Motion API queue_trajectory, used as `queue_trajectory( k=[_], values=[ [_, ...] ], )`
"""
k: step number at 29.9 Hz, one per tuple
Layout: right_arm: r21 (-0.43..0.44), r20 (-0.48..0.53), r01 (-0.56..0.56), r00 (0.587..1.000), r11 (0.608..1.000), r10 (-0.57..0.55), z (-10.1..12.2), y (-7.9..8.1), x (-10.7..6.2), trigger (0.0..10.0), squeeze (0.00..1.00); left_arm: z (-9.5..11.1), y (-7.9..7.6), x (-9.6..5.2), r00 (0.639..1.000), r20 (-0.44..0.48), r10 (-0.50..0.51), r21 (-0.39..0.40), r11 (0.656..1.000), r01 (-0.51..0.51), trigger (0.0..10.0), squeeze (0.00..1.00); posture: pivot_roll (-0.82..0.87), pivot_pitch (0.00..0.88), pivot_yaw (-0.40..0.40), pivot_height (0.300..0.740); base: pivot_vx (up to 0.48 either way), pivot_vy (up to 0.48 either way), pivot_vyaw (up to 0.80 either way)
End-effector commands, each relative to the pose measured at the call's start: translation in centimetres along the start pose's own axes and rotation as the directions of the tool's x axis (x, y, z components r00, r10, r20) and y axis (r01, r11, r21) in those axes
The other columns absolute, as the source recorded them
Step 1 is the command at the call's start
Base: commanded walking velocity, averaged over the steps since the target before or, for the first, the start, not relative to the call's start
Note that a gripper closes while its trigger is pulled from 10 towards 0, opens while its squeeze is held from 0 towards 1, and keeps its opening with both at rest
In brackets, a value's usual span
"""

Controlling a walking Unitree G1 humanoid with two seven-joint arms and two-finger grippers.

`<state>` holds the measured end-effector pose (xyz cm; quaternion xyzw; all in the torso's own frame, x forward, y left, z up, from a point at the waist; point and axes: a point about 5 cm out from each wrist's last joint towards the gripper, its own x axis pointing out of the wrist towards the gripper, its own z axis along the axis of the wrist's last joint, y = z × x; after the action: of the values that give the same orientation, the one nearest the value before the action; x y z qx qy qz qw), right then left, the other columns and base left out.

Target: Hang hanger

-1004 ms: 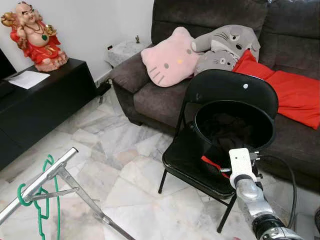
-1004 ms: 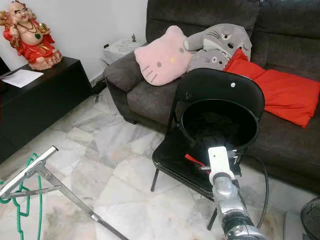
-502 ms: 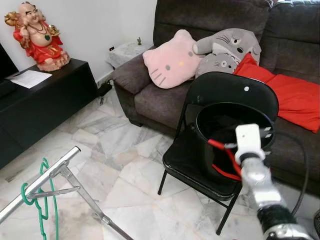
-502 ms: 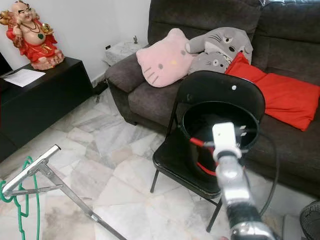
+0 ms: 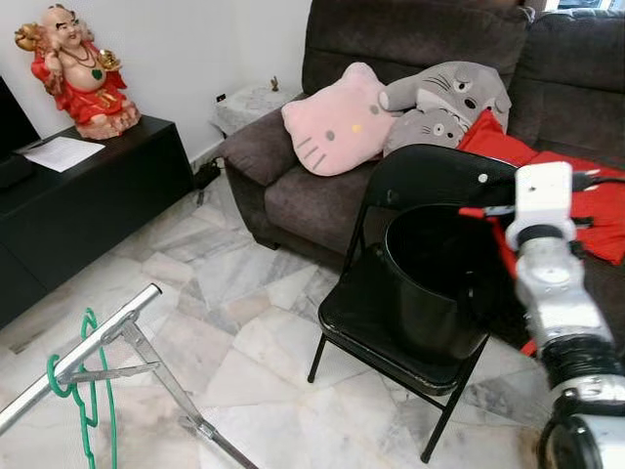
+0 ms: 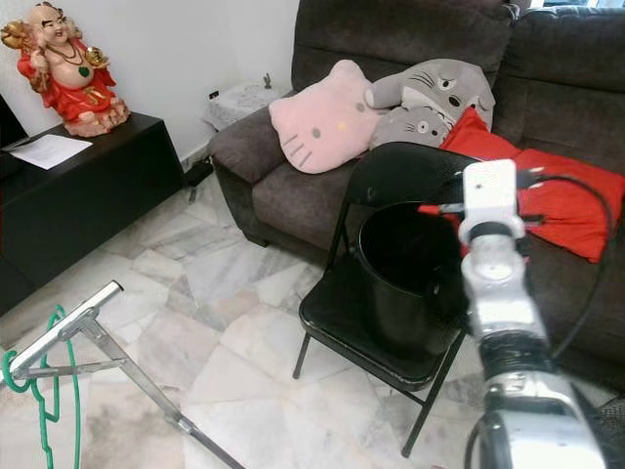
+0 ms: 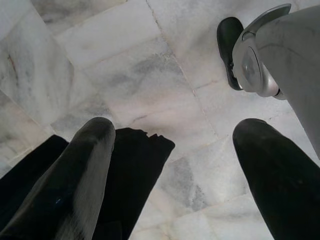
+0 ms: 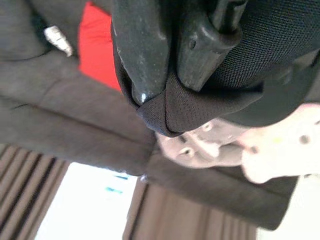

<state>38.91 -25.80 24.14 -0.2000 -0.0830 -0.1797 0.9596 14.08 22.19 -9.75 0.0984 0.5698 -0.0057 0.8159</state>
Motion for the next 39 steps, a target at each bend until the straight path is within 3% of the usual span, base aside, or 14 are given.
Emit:
queue_trajectory(
  k=[1, 2, 6, 9, 13, 15, 19, 23, 31, 35, 39],
  values=[
    [-0.004, 0.067, 0.046, 0.997, 0.999, -0.045, 2.5, -1.5, 1.1, 0.0, 0.00, -0.3, 0.3, 0.0, 1.000, -0.008, 0.011, -0.014, 1.000, -0.011, 10.0, 0.00, -0.02, 0.017, 0.089, 0.740, 0.000, 0.000, 0.00],
    [-0.024, 0.083, 0.058, 0.995, 0.998, -0.056, 3.3, -2.2, 1.6, 0.0, 0.00, -0.2, 0.3, 0.0, 1.000, -0.007, 0.011, -0.016, 1.000, -0.011, 10.0, 0.00, -0.02, 0.017, 0.089, 0.740, 0.000, 0.000, 0.00],
    [-0.081, 0.094, 0.058, 0.994, 0.995, -0.050, 4.2, -2.6, 2.2, 0.0, 0.00, -0.2, 0.3, 0.0, 1.000, -0.006, 0.011, -0.020, 1.000, -0.011, 10.0, 0.00, -0.02, 0.023, 0.085, 0.740, 0.000, 0.000, 0.00],
    [-0.095, 0.081, 0.021, 0.997, 0.995, -0.013, 4.2, -1.9, 2.4, 0.0, 0.00, -0.2, 0.3, 0.0, 1.000, -0.006, 0.011, -0.023, 1.000, -0.011, 10.0, 0.00, -0.02, 0.023, 0.085, 0.740, 0.000, 0.000, 0.00],
    [-0.113, -0.027, -0.253, 0.967, 0.961, 0.251, 2.0, 3.3, 1.4, 0.0, 0.00, -0.2, 0.3, 0.0, 1.000, -0.007, 0.014, -0.026, 1.000, -0.014, 10.0, 0.00, 0.00, 0.027, 0.087, 0.740, 0.000, 0.000, 0.00],
    [-0.126, -0.043, -0.292, 0.956, 0.948, 0.289, 1.5, 4.2, 1.1, 0.0, 0.00, -0.2, 0.3, 0.0, 1.000, -0.007, 0.015, -0.027, 1.000, -0.015, 10.0, 0.00, 0.00, 0.028, 0.087, 0.740, 0.000, 0.000, 0.00],
    [-0.185, -0.142, -0.472, 0.881, 0.862, 0.452, -1.3, 8.1, -1.0, 0.0, 0.00, -0.2, 0.4, 0.0, 1.000, -0.007, 0.016, -0.031, 0.999, -0.016, 10.0, 0.00, 0.01, 0.030, 0.084, 0.740, 0.000, 0.000, 0.00],
    [-0.178, -0.159, -0.534, 0.845, 0.827, 0.511, -2.1, 9.7, -2.1, 0.0, 0.00, -0.2, 0.4, 0.0, 1.000, -0.007, 0.017, -0.032, 0.999, -0.017, 10.0, 0.00, 0.01, 0.031, 0.085, 0.740, 0.000, 0.000, 0.00],
    [-0.166, -0.199, -0.596, 0.800, 0.785, 0.566, -3.5, 11.0, -3.3, 0.0, 0.00, -0.2, 0.4, 0.0, 1.000, -0.008, 0.016, -0.030, 0.999, -0.016, 10.0, 0.00, 0.01, 0.031, 0.085, 0.740, 0.000, 0.000, 0.00],
    [-0.112, -0.174, -0.593, 0.802, 0.797, 0.572, -3.2, 11.4, -3.5, 0.0, 0.00, -0.2, 0.4, 0.0, 1.000, -0.008, 0.016, -0.031, 0.999, -0.016, 10.0, 0.00, 0.01, 0.031, 0.083, 0.740, 0.000, 0.000, 0.00],
    [-0.065, -0.107, -0.557, 0.829, 0.828, 0.549, -2.1, 11.5, -3.2, 0.0, 0.00, -0.2, 0.4, 0.0, 1.000, -0.008, 0.017, -0.031, 0.999, -0.017, 10.0, 0.00, 0.00, 0.031, 0.083, 0.740, 0.000, 0.000, 0.00]
  ],
)
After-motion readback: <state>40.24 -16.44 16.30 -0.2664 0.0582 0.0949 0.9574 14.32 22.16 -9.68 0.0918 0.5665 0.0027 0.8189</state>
